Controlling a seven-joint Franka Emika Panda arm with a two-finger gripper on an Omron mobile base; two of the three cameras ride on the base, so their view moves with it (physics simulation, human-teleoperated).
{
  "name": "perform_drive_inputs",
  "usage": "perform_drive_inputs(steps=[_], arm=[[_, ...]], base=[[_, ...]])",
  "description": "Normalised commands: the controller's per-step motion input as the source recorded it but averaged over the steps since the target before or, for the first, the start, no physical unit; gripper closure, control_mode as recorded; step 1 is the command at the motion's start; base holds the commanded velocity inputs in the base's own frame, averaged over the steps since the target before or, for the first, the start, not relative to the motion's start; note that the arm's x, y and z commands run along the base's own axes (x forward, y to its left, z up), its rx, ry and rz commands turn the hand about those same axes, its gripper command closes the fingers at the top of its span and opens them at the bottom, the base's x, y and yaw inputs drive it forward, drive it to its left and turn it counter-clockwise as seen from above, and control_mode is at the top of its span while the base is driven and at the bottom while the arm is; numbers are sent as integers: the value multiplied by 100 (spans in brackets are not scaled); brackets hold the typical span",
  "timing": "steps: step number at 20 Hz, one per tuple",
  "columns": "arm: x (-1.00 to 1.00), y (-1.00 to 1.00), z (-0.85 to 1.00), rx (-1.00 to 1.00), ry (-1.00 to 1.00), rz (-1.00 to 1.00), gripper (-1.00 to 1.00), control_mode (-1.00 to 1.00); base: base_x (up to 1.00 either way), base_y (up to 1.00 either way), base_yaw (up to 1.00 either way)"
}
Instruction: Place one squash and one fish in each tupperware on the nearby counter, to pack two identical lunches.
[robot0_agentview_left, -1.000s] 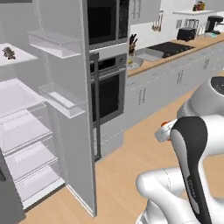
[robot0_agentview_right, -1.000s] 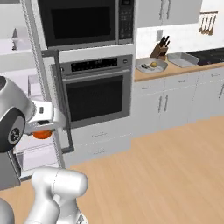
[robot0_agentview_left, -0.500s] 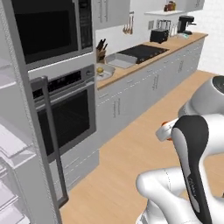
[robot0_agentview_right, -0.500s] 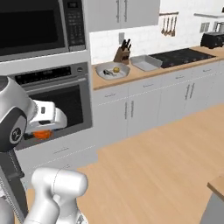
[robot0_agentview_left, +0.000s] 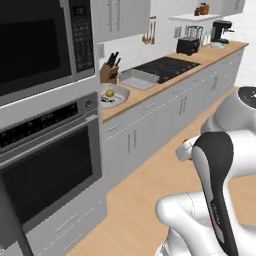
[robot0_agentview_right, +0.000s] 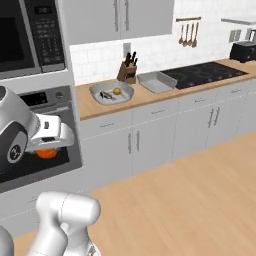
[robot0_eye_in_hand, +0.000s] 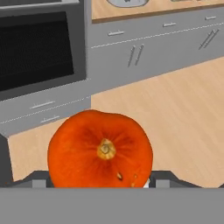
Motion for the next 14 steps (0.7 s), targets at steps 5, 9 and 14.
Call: perform_drive_inputs(steps=[5,9,14], arm=[[0,0,0,0,0,0,100,100],[0,0,0,0,0,0,100,100],[0,0,0,0,0,0,100,100]], base=[[100,-51,20],[100,-47,23],[100,-60,32]])
